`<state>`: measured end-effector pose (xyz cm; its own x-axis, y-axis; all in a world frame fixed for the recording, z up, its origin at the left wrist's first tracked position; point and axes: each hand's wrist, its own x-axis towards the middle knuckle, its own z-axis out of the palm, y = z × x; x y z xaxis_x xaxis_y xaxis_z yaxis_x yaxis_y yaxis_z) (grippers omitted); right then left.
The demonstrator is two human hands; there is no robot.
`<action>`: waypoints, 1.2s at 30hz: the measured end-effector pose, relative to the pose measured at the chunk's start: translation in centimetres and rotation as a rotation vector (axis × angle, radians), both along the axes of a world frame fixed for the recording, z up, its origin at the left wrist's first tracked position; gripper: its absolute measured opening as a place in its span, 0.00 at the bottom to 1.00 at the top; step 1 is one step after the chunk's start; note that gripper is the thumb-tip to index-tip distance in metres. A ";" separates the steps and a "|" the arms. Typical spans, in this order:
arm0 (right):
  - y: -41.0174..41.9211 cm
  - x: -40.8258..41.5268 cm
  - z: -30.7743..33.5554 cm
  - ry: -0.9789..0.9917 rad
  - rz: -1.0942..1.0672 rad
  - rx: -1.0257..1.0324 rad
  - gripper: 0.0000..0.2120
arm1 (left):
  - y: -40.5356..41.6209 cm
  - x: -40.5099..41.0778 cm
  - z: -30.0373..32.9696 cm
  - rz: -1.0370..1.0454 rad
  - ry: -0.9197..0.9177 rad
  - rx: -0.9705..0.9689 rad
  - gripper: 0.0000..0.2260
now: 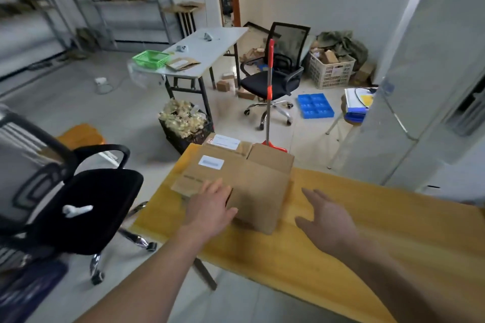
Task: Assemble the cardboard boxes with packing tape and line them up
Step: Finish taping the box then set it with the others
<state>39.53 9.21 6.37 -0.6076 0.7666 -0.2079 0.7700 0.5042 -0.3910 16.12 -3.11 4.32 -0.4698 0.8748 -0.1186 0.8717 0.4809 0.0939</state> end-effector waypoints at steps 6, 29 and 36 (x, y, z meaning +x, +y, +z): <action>-2.3 -9.8 -5.5 -0.094 -0.023 -0.110 0.50 | -0.4 -10.8 -2.6 0.074 -0.120 -0.259 0.51; -0.6 -10.0 -5.8 0.079 -0.209 -0.039 0.42 | 3.5 -14.6 1.0 -0.070 -0.232 0.271 0.17; 3.5 -3.6 4.0 0.366 -0.348 0.112 0.09 | 10.0 -5.7 10.9 -0.091 -0.257 0.593 0.07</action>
